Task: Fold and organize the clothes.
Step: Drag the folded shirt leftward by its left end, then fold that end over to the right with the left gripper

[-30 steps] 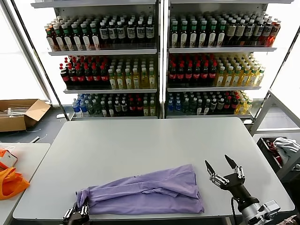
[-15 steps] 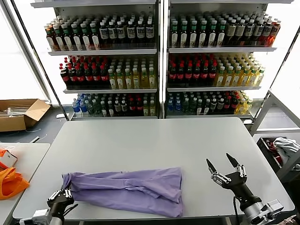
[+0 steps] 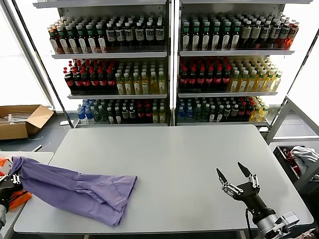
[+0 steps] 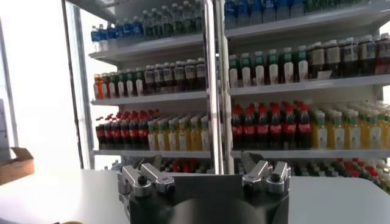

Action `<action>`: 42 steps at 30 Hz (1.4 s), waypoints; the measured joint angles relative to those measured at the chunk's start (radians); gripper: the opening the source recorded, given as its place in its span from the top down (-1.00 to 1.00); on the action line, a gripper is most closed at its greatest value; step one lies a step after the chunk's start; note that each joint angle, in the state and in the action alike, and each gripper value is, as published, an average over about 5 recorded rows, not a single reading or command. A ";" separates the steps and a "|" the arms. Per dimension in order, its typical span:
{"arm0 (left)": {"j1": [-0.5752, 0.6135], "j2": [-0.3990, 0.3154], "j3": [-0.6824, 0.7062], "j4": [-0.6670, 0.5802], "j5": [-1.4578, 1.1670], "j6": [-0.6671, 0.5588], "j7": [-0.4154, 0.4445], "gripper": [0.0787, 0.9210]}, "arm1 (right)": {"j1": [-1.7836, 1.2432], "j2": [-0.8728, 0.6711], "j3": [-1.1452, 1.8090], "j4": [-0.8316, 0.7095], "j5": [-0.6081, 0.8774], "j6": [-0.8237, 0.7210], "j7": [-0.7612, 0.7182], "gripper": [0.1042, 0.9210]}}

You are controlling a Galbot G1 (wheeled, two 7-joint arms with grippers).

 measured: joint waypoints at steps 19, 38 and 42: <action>-0.072 -0.023 0.318 -0.157 0.108 0.095 0.000 0.90 | -0.044 0.026 0.005 0.044 -0.016 0.000 -0.006 -0.76; -0.101 -0.096 0.587 -0.182 0.138 0.132 -0.021 0.82 | -0.026 0.032 -0.026 0.027 -0.034 -0.010 -0.005 -0.76; -0.097 -0.113 0.619 -0.193 0.139 0.136 -0.021 0.74 | -0.019 0.029 -0.036 0.029 -0.036 -0.016 -0.003 -0.76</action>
